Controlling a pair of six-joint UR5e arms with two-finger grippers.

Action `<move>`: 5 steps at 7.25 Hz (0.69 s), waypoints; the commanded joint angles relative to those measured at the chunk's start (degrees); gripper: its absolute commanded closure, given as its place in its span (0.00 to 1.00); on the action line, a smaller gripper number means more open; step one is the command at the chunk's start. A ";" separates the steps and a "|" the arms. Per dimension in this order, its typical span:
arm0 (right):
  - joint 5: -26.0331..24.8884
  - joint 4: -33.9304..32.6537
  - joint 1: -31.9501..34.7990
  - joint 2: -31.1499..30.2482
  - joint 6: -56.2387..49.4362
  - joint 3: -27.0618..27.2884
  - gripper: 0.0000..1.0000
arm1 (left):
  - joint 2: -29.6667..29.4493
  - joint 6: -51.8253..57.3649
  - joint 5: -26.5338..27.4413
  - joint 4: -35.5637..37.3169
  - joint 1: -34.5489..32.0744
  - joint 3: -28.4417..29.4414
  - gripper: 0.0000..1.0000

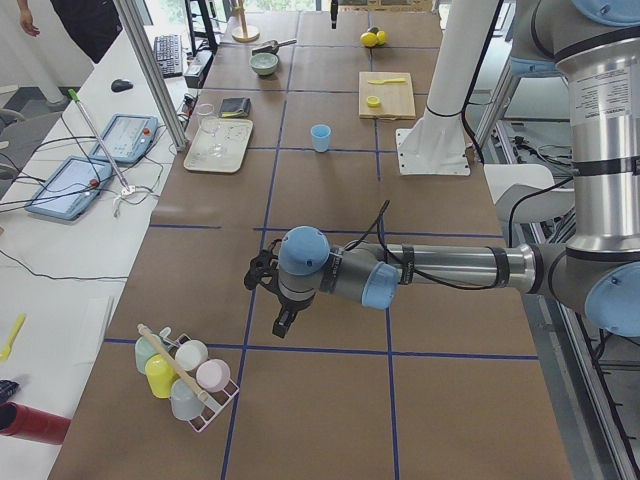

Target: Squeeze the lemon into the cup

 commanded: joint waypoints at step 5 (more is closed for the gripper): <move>-26.01 9.58 -39.25 4.72 42.73 11.10 0.05 | -0.29 0.05 -0.09 0.16 0.37 0.22 0.00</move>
